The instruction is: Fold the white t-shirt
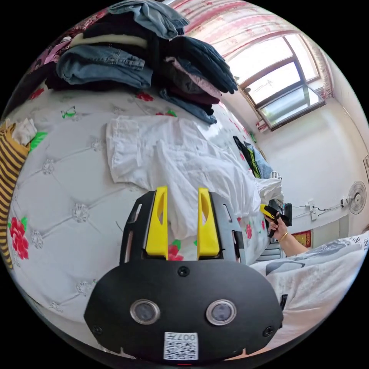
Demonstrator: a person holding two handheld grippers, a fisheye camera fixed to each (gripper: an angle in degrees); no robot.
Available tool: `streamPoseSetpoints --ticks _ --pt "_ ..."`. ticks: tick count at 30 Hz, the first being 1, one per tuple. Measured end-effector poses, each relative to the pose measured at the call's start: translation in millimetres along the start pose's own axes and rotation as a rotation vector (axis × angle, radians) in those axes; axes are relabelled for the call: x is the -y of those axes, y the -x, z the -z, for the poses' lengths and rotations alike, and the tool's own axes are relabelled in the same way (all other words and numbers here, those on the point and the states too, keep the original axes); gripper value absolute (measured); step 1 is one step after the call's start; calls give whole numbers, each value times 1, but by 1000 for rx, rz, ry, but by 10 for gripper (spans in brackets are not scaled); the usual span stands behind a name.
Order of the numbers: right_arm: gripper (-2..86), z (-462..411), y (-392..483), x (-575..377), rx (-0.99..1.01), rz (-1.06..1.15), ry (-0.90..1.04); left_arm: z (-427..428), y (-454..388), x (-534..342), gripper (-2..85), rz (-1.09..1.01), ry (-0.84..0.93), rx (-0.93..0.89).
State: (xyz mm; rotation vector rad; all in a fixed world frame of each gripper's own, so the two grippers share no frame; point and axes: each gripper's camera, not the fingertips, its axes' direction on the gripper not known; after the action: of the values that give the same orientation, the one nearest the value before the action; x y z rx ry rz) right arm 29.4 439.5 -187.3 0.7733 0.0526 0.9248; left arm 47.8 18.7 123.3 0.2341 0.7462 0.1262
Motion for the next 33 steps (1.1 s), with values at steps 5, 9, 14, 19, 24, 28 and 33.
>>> streamPoseSetpoints --ticks 5,9,14,19,24,28,33 --pt "24 -24 12 13 44 12 0 -54 -29 3 59 -94 125 60" --pt "2 -24 27 21 -21 46 73 -76 -34 17 -4 -138 292 95" --pt "-2 23 28 -19 -117 88 96 -40 -40 -15 -9 -180 312 80" --pt "0 24 29 -77 -195 29 184 -38 -49 -71 -8 -102 363 31" --pt "12 42 69 -83 -326 112 -49 9 -86 -86 0 -151 185 249" --pt "25 -8 124 -57 -236 342 -136 9 -141 -50 19 -368 29 231" --pt "25 -110 147 -4 -191 378 38 -84 -152 15 47 -368 132 124"
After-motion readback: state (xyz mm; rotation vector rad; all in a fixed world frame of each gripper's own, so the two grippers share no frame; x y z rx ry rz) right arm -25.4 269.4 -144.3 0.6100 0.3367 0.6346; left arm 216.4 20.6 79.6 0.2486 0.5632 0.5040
